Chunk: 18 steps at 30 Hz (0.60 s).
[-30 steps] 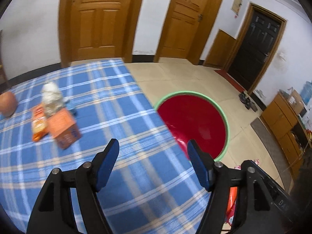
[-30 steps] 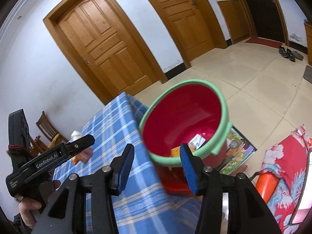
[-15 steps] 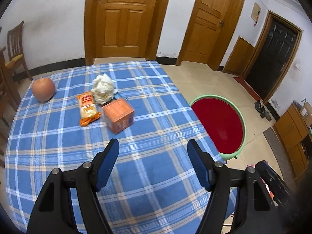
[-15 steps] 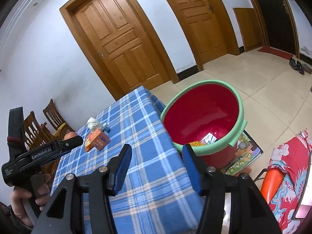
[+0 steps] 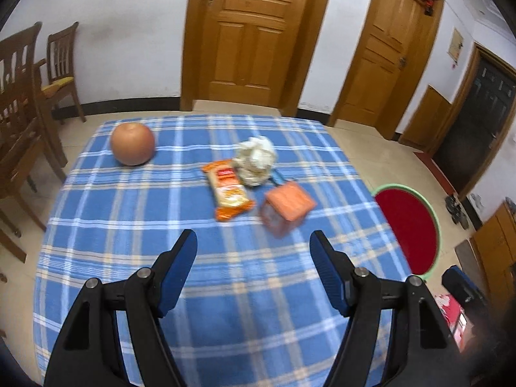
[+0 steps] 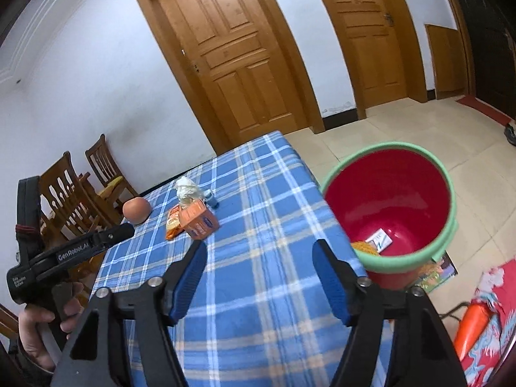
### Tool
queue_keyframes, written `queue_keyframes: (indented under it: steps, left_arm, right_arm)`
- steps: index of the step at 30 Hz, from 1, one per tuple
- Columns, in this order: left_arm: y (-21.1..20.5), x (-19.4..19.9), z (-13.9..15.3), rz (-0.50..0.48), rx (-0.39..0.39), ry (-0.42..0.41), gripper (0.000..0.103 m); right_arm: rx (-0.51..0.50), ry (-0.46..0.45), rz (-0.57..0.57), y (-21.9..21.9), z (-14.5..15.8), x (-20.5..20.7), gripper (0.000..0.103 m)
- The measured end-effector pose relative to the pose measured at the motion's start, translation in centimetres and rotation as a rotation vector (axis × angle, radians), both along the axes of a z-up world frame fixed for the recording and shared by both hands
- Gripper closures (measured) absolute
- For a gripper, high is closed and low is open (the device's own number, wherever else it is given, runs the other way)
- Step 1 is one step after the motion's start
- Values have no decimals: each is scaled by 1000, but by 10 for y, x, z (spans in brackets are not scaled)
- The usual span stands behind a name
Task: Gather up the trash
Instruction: 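Move both open tools back over the table toward the orange box and snack packet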
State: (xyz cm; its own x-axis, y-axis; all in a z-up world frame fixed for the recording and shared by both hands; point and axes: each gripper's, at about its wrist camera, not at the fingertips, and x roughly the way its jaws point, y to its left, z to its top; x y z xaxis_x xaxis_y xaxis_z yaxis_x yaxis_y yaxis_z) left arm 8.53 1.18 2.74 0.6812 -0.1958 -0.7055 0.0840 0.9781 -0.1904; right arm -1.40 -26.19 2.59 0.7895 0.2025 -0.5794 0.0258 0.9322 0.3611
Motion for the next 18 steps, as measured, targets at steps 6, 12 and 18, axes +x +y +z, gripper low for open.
queue_keyframes:
  steps: [6, 12, 18]
  left_arm:
    - [29, 14, -8, 74, 17, -8, 31]
    - [56, 35, -21, 135, 1, 5, 31]
    - [66, 52, -35, 159, 14, -6, 31]
  right_arm:
    - [-27, 25, 82, 35, -4, 40, 17]
    - [-43, 68, 134, 67, -20, 83, 15]
    - [-56, 108, 156, 87, -34, 113, 15]
